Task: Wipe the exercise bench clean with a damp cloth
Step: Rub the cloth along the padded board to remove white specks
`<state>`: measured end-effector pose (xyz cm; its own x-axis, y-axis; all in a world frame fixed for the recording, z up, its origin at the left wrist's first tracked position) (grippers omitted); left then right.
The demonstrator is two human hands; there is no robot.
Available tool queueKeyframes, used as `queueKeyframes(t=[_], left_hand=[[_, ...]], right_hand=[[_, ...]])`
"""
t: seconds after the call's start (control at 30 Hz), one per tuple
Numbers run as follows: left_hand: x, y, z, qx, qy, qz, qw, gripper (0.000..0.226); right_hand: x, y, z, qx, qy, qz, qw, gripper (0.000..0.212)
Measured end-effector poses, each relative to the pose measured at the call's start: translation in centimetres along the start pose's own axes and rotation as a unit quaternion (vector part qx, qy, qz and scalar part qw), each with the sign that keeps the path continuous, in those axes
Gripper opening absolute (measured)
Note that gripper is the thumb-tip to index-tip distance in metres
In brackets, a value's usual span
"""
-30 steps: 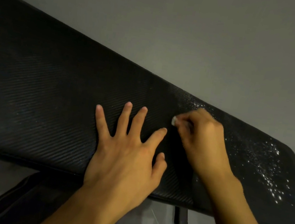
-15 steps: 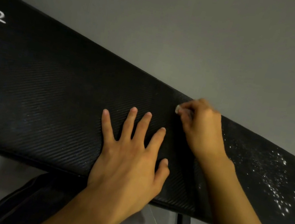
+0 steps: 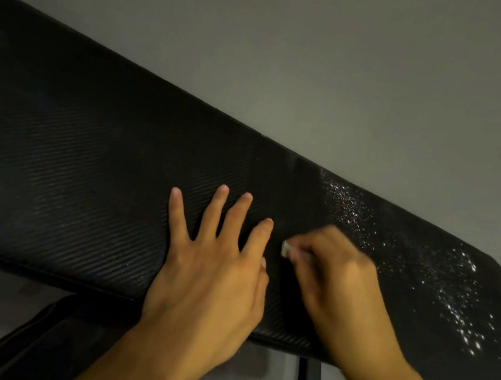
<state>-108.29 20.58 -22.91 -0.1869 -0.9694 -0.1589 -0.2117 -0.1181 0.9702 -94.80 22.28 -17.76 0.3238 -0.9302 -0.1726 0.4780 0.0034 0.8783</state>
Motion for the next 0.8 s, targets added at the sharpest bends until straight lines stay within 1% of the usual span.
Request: queueKeyframes(t=[0.1,0.3,0.37,0.5,0.53,0.6,0.67,0.8], left_hand=[[0.0,0.1,0.0,0.004,-0.002,0.000,1.000,0.054],[0.2,0.4,0.0,0.014,-0.005,-0.008,1.000,0.049],[0.4,0.6,-0.1,0.020,-0.012,-0.018,1.000,0.046],[0.6,0.6,-0.8,0.045,-0.042,-0.045,0.997,0.032],[0.5,0.3,-0.9,0.042,-0.047,-0.042,0.997,0.035],[0.4,-0.3,-1.8,0.033,-0.064,-0.017,0.997,0.048],[0.2,-0.6,-3.1,0.032,-0.076,0.009,0.997,0.055],[-1.2,0.0,-5.2,0.034,-0.079,0.029,0.996,0.045]], right_hand=[[4.0,-0.2,0.9,-0.011,0.000,-0.003,1.000,0.012],[8.1,-0.3,1.2,-0.002,0.026,-0.062,0.998,0.018],[8.8,-0.3,1.0,0.000,0.015,-0.070,0.997,0.018],[10.1,0.4,0.5,-0.011,-0.028,-0.078,0.997,0.015],[10.1,0.7,0.3,-0.015,-0.038,-0.076,0.996,0.013],[9.3,1.0,-0.3,-0.015,-0.065,-0.071,0.995,0.010],[7.2,1.3,-1.2,-0.009,-0.077,-0.085,0.993,0.009],[4.0,1.3,-2.7,0.005,-0.096,-0.133,0.986,0.011]])
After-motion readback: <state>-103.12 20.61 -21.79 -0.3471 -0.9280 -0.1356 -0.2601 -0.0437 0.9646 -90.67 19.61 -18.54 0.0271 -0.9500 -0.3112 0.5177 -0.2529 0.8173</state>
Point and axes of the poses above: each hand's wrist, its own x-axis away from the middle knuckle, its own y-axis out of the back of the hand, z = x × y, the point moved 7 cm from there along -x, towards the middle knuckle, and after that the axes turned 9 degrees about -x, right-handed, at the moved point
